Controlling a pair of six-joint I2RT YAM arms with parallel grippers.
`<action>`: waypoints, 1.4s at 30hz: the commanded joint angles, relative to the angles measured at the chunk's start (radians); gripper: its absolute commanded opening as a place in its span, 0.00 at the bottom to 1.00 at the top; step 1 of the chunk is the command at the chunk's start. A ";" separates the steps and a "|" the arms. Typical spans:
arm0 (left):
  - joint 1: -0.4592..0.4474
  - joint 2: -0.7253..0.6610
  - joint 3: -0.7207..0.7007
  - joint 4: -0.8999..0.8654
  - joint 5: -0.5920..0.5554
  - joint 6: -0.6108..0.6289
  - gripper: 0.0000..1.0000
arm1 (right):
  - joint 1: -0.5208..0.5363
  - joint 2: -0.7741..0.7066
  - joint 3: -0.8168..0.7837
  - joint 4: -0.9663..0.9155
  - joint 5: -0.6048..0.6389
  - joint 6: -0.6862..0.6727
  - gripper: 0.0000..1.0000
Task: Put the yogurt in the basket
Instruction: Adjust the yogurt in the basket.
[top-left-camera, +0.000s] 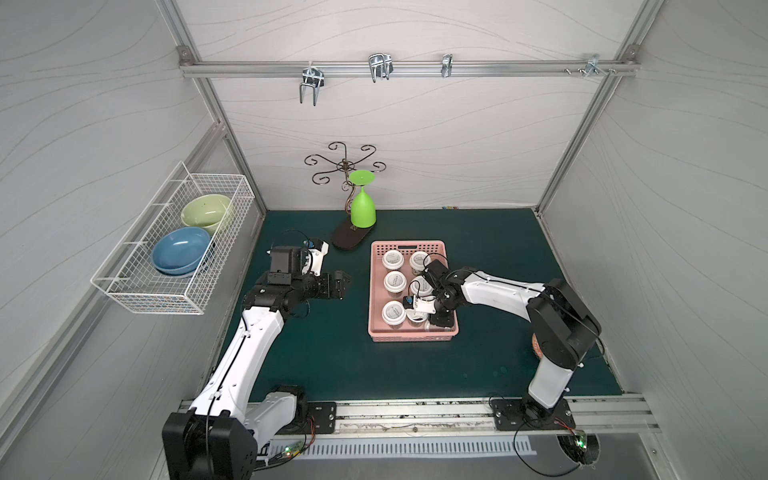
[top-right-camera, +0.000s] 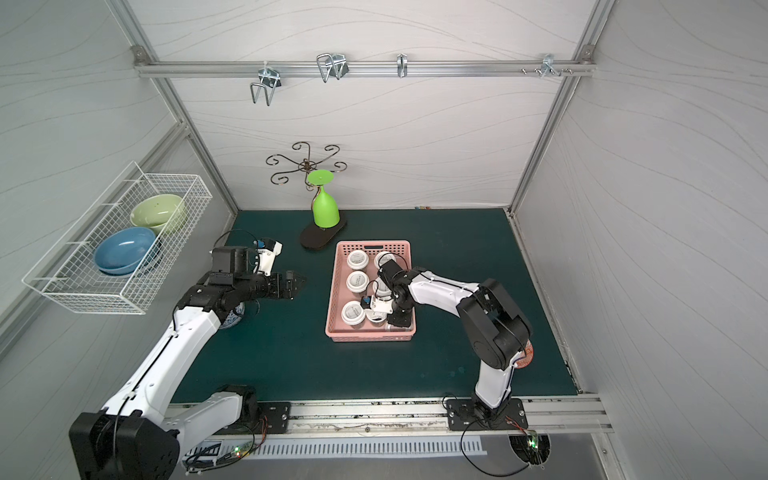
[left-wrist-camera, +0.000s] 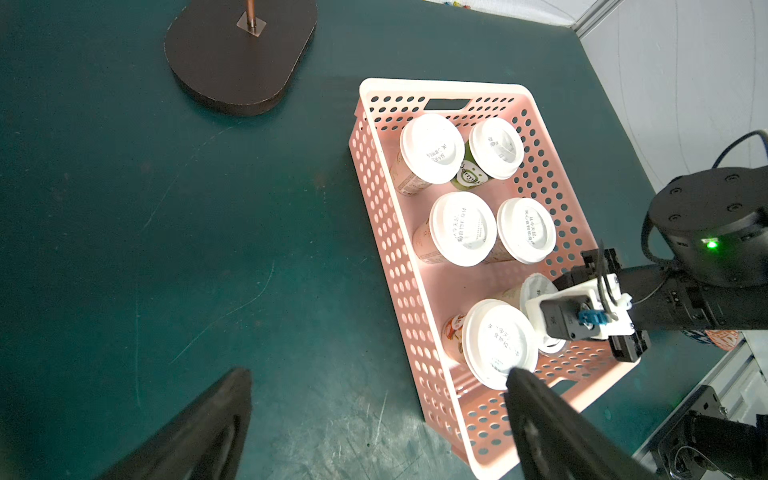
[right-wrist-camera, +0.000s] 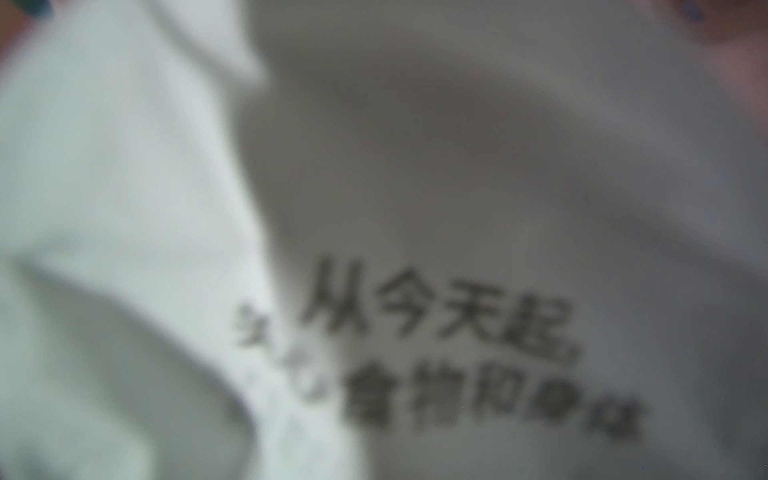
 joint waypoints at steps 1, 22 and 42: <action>0.005 0.006 0.018 0.036 0.010 0.005 0.98 | -0.002 -0.023 -0.006 -0.037 -0.011 -0.006 0.14; 0.006 -0.005 0.025 0.034 0.012 0.008 0.98 | -0.001 -0.261 0.020 -0.139 0.104 -0.057 0.00; -0.076 0.132 0.349 0.087 0.382 -0.145 0.97 | -0.289 -0.538 0.092 0.155 -0.535 1.007 0.00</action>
